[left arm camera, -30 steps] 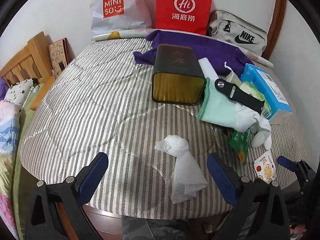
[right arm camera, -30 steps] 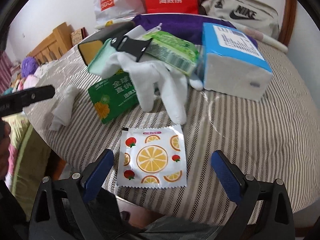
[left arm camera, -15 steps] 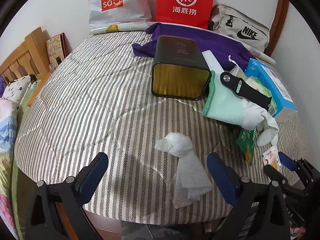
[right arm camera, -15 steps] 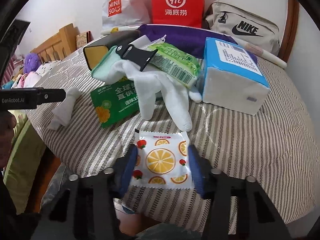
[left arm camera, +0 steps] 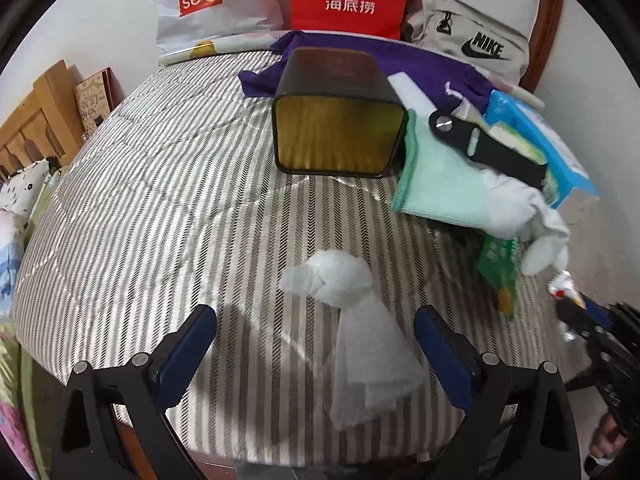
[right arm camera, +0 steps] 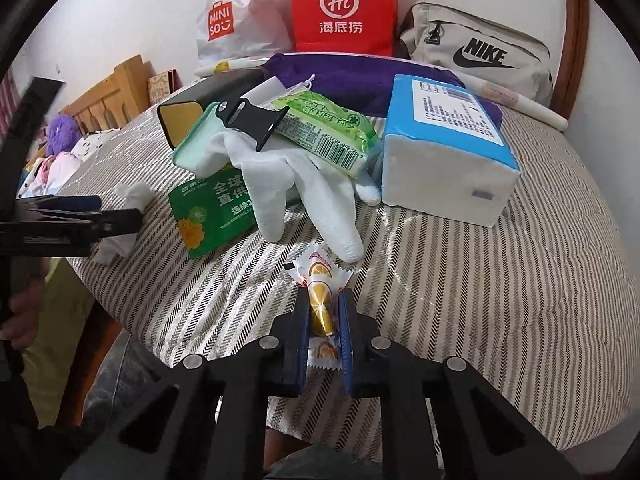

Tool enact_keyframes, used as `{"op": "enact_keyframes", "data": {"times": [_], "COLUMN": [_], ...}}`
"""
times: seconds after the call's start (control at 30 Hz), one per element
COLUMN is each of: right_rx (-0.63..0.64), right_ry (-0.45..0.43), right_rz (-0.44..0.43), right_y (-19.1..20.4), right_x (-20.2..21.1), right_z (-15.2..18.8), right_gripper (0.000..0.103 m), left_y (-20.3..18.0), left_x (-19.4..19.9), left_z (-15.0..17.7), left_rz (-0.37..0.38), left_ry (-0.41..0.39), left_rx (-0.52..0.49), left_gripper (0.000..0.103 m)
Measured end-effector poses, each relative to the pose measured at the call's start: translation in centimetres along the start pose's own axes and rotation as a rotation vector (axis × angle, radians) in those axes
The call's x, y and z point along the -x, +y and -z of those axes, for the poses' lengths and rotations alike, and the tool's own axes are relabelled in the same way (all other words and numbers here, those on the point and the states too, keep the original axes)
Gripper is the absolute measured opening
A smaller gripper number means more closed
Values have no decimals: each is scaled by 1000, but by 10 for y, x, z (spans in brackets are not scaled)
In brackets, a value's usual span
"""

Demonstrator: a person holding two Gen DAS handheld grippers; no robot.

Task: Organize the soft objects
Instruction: 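Grasp the orange-slice sachet with the right tool while the left tool grasps the white tissue knot, then carry the sachet and tissue knot over the purple towel with both tools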

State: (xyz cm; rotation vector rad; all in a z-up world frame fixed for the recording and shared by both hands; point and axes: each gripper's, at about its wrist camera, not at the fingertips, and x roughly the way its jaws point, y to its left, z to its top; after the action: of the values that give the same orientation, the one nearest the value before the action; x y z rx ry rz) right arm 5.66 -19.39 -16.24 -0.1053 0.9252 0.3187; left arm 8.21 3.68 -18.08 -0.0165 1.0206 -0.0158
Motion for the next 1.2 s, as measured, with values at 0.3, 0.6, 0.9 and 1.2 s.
{"op": "enact_keyframes", "data": {"times": [0.3,0.6,0.9,1.2], "right_rx": [-41,-114,-118,-92], "right_ry": [-14,0,22,-18], "right_rz": [54,60,47,13], "right_y": [-30,-53,-55,-53], "right_x": [9,-3,-5,15], "right_z": [5,2,-4,-22], "right_gripper": [13,13,13,13], "left_y": [-6,-3,5,10], "left_x": [0,-3,-1,26], "left_z": [-3,-13,-18,-34], "left_rz": [-3,16,50,60], "left_ry": [-113,-115,-88,-122], "left_rx": [-66,-65,-36,-21], "left_gripper": [47,28,27,27]}}
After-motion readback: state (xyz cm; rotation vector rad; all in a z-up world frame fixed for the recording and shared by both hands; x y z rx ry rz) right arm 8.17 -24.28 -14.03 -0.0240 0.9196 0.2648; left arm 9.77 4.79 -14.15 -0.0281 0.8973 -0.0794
